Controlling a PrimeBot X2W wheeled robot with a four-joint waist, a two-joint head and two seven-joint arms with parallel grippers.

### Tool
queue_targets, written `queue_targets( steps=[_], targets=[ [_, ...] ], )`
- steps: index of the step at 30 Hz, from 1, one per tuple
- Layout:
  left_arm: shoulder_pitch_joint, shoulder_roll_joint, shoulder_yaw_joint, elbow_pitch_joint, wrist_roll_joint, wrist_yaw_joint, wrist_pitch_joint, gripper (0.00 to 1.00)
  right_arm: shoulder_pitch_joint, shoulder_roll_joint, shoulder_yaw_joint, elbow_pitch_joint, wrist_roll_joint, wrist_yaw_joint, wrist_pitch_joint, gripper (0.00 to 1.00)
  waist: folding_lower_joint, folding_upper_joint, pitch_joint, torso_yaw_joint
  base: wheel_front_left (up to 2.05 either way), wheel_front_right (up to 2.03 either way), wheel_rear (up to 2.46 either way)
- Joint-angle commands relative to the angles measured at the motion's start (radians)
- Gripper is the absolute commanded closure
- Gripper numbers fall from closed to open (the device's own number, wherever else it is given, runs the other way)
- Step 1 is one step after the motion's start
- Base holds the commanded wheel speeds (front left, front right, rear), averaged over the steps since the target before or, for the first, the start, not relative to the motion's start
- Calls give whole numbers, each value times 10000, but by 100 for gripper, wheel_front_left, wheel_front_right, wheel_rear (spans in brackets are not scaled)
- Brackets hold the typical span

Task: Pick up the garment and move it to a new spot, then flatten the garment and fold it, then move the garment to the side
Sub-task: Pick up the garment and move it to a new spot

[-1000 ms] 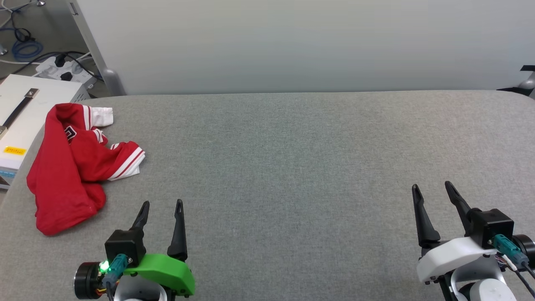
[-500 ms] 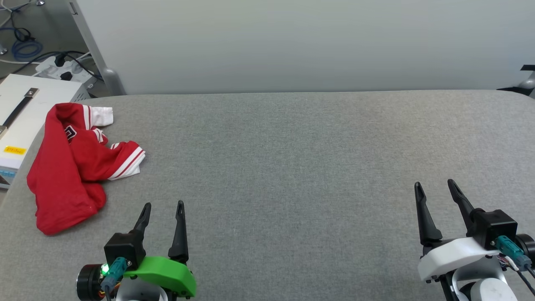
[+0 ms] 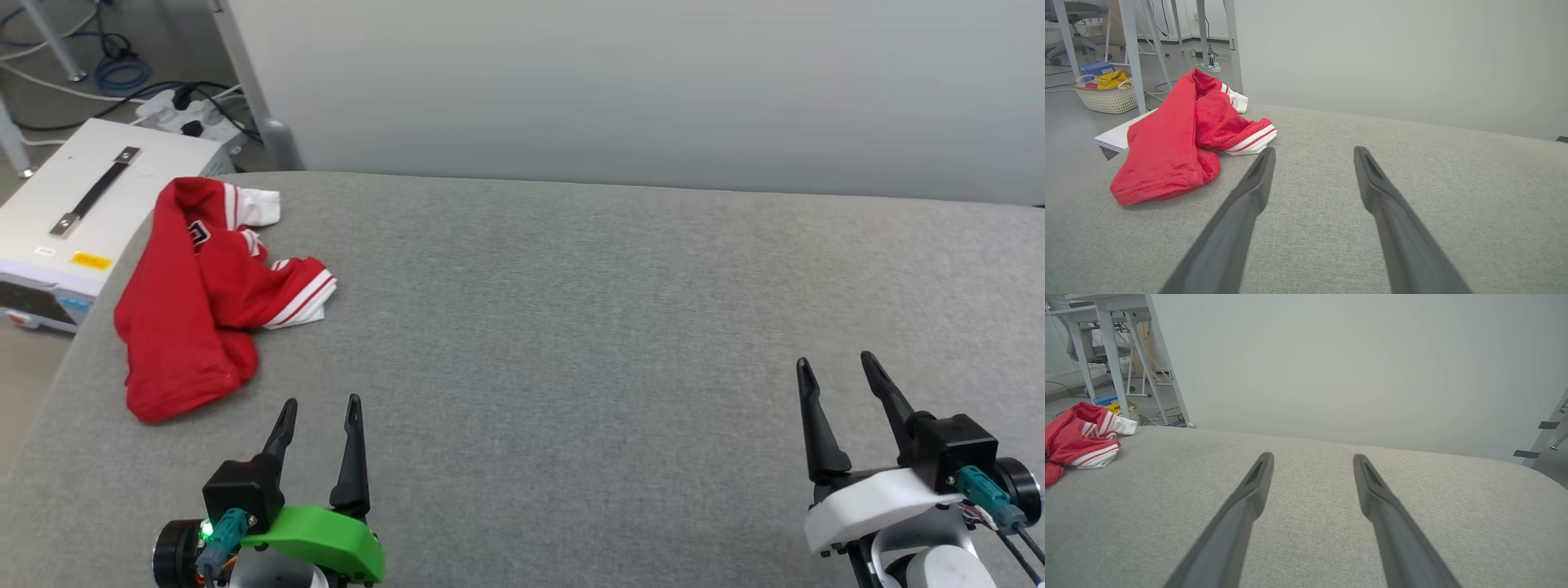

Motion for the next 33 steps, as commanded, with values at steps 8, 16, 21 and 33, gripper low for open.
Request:
queue_targets(
  steps=[8,16,21,33],
  targets=[
    [172,-47,125,150,-166,-99,-306,0,-47,-15,416,214,77,-8,-293,0,0,0,-199,1399,0,0,0],
    [172,-51,179,234,-249,-170,-471,0,-73,-15,701,389,160,-9,-456,0,0,0,-196,2186,0,0,0],
    [139,-53,186,284,-336,-187,-571,0,-137,-16,802,444,193,-9,-555,0,0,0,-112,2651,0,0,0],
    [79,-55,190,325,-398,-207,-646,0,-219,-16,851,513,235,-9,-628,0,0,0,-12,3275,0,0,0]
  ],
)
